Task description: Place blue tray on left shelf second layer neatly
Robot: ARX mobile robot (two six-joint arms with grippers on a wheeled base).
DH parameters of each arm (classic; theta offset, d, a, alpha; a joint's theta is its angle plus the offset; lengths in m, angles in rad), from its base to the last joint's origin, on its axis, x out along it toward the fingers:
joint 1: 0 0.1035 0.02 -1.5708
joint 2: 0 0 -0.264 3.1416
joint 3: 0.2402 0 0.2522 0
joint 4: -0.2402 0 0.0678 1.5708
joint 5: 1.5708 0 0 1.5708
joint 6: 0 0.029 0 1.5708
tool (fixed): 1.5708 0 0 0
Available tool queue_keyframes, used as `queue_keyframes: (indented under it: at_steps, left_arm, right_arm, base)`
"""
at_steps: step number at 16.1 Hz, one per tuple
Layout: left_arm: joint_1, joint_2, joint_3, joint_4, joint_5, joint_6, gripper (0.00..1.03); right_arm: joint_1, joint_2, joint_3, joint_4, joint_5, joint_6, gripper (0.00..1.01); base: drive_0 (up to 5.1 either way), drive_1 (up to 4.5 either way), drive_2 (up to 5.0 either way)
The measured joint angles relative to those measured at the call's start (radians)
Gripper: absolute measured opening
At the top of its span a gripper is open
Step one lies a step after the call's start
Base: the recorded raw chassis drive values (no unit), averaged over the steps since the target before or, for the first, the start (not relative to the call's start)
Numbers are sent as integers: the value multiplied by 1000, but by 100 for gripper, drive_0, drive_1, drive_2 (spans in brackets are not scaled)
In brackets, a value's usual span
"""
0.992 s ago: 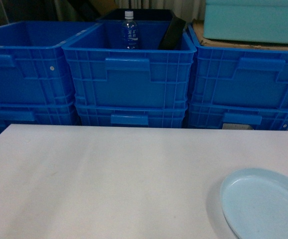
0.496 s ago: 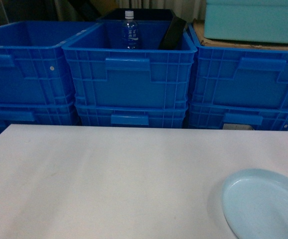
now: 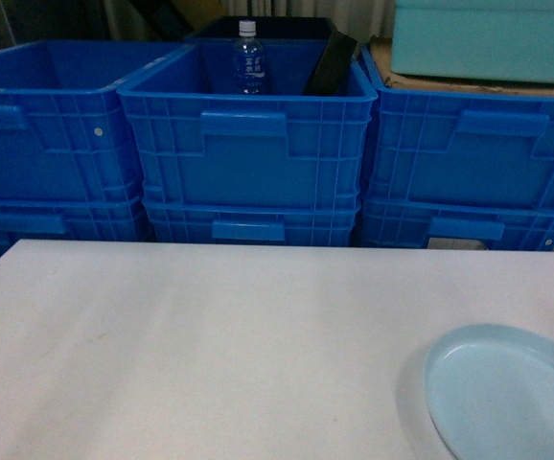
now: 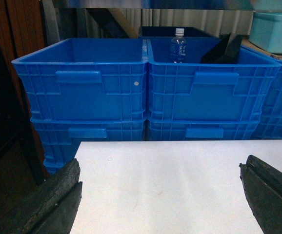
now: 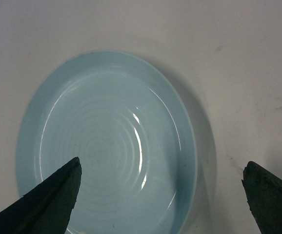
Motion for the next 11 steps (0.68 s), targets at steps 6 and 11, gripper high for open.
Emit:
queue_keyframes:
  at_steps: [6,11]
  left_arm:
    - [0,0,0,0,0,0,98]
    - [0,0,0,0,0,0,98]
  right_arm:
    - [2,29,-2,25,-25,0,98]
    - [30,76,-21,65,-21,11,98]
  base:
    - [0,0,0]
    - [0,0,0]
